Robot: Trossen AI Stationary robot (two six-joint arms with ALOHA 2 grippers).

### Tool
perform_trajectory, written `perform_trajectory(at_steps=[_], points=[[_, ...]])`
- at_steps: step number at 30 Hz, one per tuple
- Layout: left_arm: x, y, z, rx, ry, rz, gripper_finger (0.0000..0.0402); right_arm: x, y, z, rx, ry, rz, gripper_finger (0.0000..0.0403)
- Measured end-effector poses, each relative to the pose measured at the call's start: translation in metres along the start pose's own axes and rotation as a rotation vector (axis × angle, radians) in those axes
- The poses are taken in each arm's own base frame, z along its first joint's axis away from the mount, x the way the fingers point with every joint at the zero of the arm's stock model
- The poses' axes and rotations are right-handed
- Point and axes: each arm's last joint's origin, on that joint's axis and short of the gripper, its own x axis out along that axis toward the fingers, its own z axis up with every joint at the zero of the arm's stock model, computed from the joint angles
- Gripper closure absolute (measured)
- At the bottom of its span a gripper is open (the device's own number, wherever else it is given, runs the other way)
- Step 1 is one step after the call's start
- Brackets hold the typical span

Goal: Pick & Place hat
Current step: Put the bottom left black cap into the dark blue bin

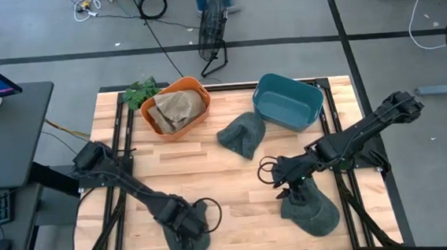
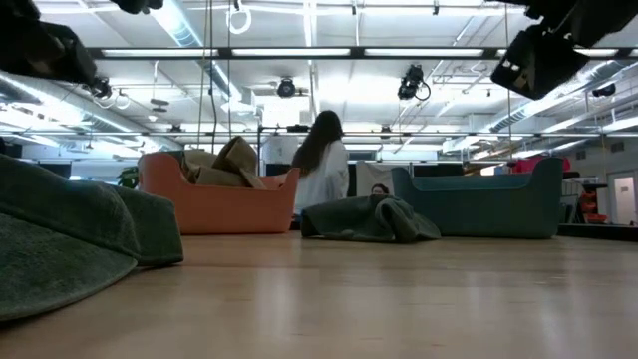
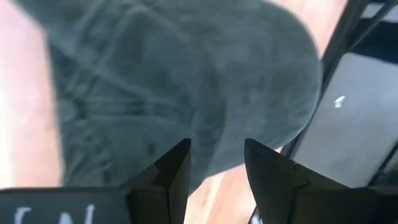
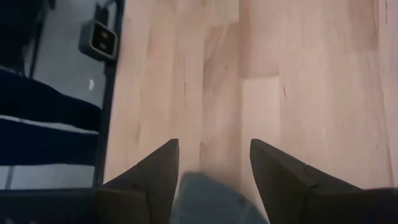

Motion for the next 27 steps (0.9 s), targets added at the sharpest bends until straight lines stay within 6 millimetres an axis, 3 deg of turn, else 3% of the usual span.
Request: perform_trajectory(at_steps=[9, 14, 17, 22, 27], points=[[0.023, 0.012, -0.009, -0.087, -0.031, 0.075, 0.0250, -0.001, 0.006, 0.014, -0.018, -0.153, 0.041, 0.0200], [0.035, 0.015, -0.009, -0.066, -0.062, 0.030, 0.0257, -0.002, 0.007, 0.017, -0.017, -0.199, 0.023, 0.0200], [0.036, 0.009, -0.007, -0.017, -0.098, -0.018, 0.0290, -0.002, 0.006, 0.019, 0.017, -0.243, -0.019, 0.0200], [0.035, 0.003, -0.004, 0.027, -0.112, -0.090, 0.0383, -0.003, 0.002, 0.021, 0.142, -0.319, -0.113, 0.0200], [0.026, -0.001, 0.003, 0.102, -0.140, -0.112, 0.0392, -0.005, 0.002, 0.026, 0.222, -0.399, -0.137, 0.0200]])
